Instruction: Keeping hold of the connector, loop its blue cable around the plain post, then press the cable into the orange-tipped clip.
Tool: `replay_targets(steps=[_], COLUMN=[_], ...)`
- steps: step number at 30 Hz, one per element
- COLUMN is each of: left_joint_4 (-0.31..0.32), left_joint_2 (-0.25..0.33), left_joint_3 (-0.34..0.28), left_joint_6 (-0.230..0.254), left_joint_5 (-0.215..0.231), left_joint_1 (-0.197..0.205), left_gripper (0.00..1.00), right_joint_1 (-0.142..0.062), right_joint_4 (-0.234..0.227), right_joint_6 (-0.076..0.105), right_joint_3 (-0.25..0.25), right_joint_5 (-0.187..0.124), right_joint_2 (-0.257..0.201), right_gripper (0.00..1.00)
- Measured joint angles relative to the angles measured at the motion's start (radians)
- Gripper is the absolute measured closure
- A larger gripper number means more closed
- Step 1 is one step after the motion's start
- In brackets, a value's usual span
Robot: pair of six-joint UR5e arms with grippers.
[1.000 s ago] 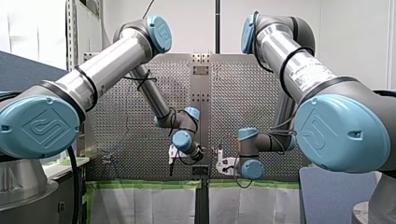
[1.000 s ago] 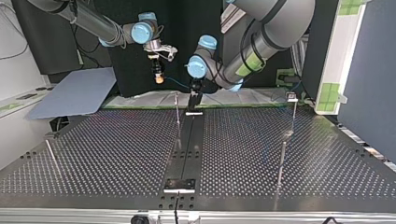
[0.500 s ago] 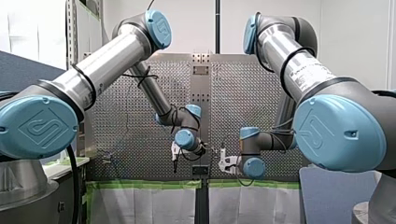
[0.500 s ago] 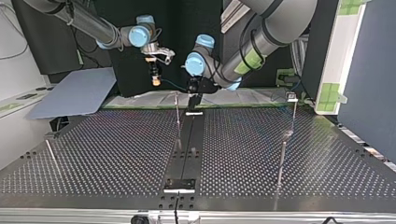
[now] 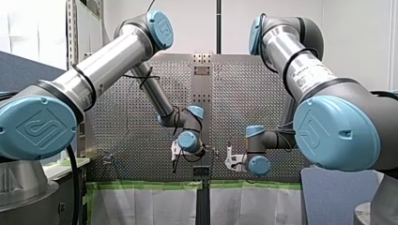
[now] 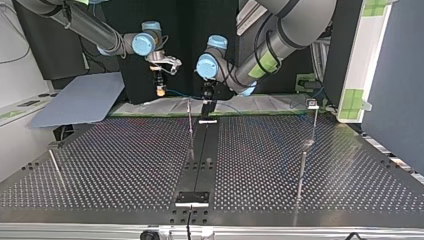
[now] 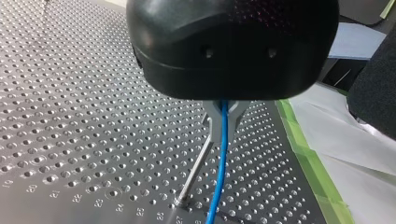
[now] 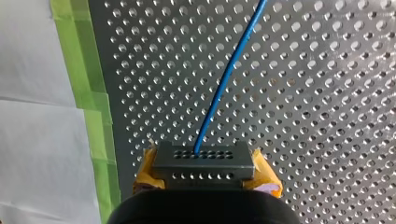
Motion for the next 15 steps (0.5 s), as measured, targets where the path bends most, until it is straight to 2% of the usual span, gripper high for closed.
replay_targets(steps=[9,15], left_joint_4=[0.019,0.041], left_joint_2=[-0.026,-0.029], left_joint_3=[0.000,0.000], left_joint_6=[-0.017,-0.054], left_joint_5=[0.005,0.025], left_joint_1=[-0.004,-0.004], left_gripper=[1.00,1.00], right_joint_1=[-0.022,-0.026], right_joint_4=[-0.001,0.003], right_joint_6=[-0.002,-0.005], right_joint_3=[-0.001,-0.001], right_joint_5=[-0.003,-0.003], right_joint_2=[0.000,0.001], right_gripper=[1.00,1.00])
